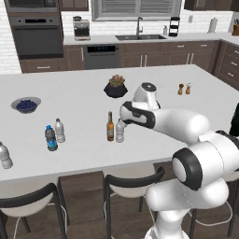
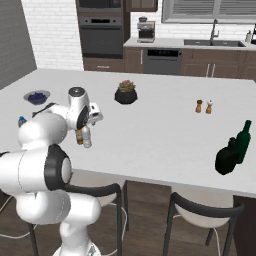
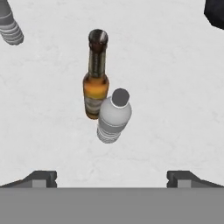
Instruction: Move the plastic bottles in the middle to the plastics group, and the glass bottles in the middle to the glass group.
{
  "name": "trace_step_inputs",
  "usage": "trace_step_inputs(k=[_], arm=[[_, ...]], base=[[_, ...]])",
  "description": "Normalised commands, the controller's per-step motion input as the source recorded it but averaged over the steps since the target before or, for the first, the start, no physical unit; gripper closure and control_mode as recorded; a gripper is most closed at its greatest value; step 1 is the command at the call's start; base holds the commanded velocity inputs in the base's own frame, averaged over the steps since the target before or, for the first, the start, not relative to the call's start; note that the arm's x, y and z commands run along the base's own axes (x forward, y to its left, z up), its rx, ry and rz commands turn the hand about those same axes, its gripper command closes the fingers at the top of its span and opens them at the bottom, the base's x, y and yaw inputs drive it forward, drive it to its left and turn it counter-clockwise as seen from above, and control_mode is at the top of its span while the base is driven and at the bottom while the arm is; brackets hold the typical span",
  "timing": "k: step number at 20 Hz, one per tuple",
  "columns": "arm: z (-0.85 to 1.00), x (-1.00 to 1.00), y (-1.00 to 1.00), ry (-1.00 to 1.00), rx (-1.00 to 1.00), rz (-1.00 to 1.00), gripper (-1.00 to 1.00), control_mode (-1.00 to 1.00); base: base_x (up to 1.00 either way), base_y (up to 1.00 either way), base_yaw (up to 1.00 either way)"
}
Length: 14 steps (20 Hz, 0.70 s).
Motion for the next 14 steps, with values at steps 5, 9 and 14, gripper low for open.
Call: trace_step_inputs(k=[5,9,14], arm=[[-0.06,0.17,0.09,0.0,0.0,0.02,-1.0,-1.0],[0.0,0.0,0.17,0.0,0.0,0.03,-1.0,-1.0],[-0.06,0.06,0.07,-0.05,0.02,0.04,-1.0,-1.0]], base=[[0.0,0.0,0.0],[0.0,0.0,0.0],[0.0,0.0,0.0]])
